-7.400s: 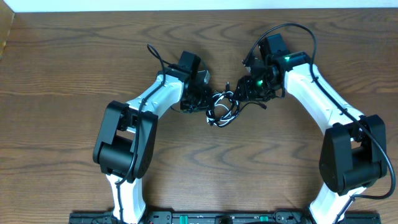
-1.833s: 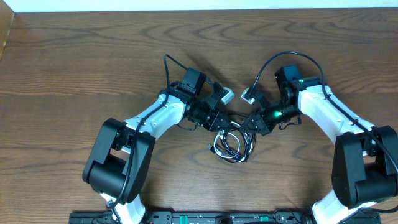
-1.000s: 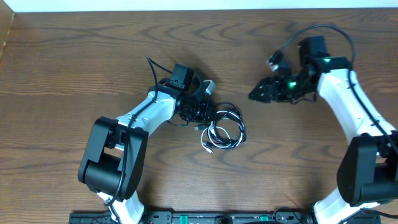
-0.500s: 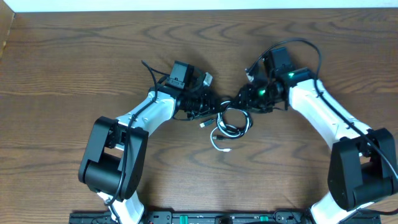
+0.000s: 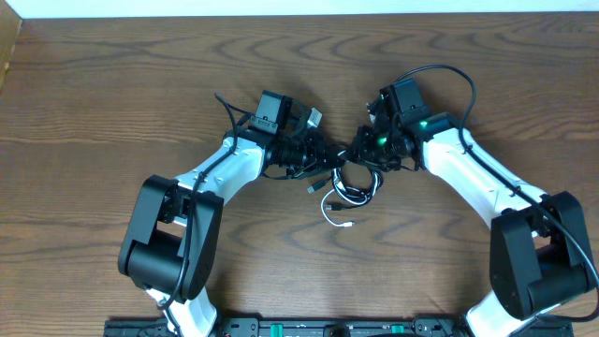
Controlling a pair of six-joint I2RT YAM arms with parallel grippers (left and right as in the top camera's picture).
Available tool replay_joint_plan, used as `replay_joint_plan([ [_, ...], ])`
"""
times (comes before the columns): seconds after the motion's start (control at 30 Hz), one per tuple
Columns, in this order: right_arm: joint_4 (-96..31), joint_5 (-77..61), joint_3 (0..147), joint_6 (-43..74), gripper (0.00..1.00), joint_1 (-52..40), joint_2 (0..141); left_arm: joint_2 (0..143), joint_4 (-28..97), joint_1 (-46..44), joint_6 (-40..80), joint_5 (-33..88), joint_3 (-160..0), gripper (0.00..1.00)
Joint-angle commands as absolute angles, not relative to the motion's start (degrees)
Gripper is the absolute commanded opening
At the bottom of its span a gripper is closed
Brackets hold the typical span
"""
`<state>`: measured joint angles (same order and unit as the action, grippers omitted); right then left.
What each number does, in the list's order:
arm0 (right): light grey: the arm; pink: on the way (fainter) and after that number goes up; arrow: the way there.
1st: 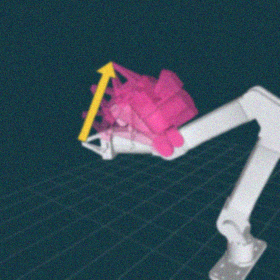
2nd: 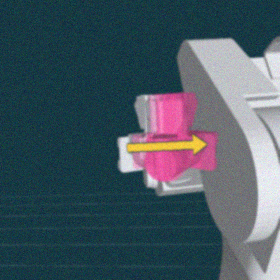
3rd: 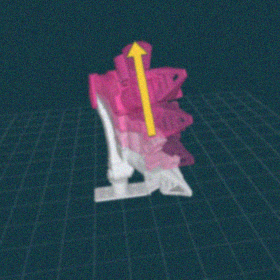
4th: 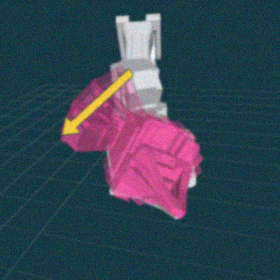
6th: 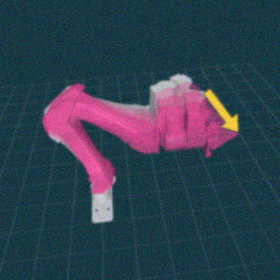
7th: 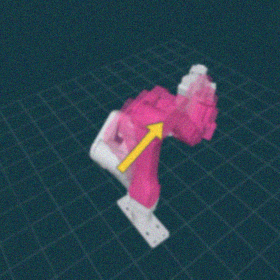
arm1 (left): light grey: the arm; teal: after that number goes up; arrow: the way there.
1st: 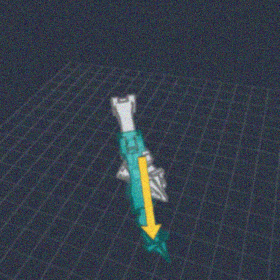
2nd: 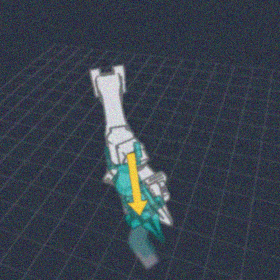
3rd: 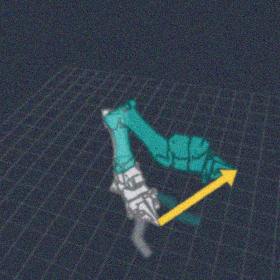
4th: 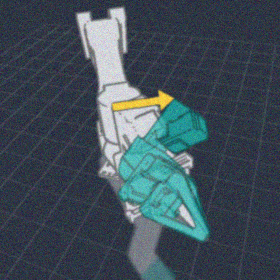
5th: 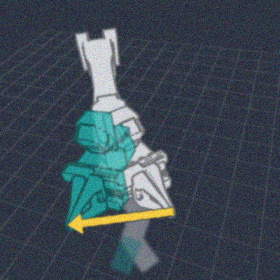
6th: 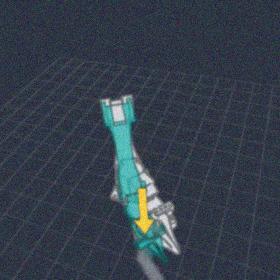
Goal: Untangle cables
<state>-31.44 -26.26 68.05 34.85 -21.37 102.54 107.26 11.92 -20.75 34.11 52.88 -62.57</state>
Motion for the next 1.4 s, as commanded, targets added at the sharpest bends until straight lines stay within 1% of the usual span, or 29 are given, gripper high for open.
replay_joint_plan([
  [0.0, -29.12, -25.87, 67.59, 36.42, 0.21, -21.87, 105.54, 107.83, 11.86, -20.53, 34.41, 56.4, -62.74, 0.07],
  [0.17, -27.16, -27.59, 67.59, 36.75, 0.17, -22.46, 108.29, 107.83, 11.84, -20.53, 34.41, 56.58, -62.74, 0.08],
  [0.23, -27.03, -27.55, 67.59, 37.1, 0.12, -22.94, 109.23, 107.83, 11.84, -20.53, 34.41, 56.58, -62.74, 0.08],
  [0.33, -26.44, -27.57, 67.59, 37.08, 0.1, -23.44, 110.83, 107.83, 11.84, -20.53, 34.41, 56.55, -62.74, 0.07],
  [0.43, -25.82, -27.55, 67.59, 37.1, 0.01, -23.46, 111.79, 107.83, 11.84, -20.53, 34.39, 56.55, -62.74, 0.08],
  [0.6, -25.69, -27.4, 67.59, 35.33, 0.01, -22.63, 111.77, 107.83, 11.86, -20.53, 33.32, 55.64, -62.74, 0.08],
  [0.77, -26.22, -32.84, 67.61, 30.17, 0.01, -19.7, 109.97, 107.83, 13.21, -20.53, 31.29, 49.5, -62.74, 0.07],
  [0.93, -28.88, -38.17, 67.61, 27.27, 0.01, -14.55, 104.22, 107.83, 14.72, -20.53, 30.22, 44.16, -62.72, 0.07],
  [1.1, -30.28, -44.4, 67.61, 25.36, 0.01, -7.77, 98.43, 107.85, 14.94, -20.53, 28.05, 42.54, -62.72, 0.07],
  [1.2, -31.33, -44.29, 67.61, 24.71, 0.01, -5.78, 98.02, 107.85, 14.94, -20.53, 27.44, 42.54, -62.72, 0.08],
  [1.37, -32.75, -39.27, 67.59, 26.35, 0.01, -2.59, 98.17, 107.85, 16.53, -20.58, 24.82, 42.52, -62.72, 0.07],
])
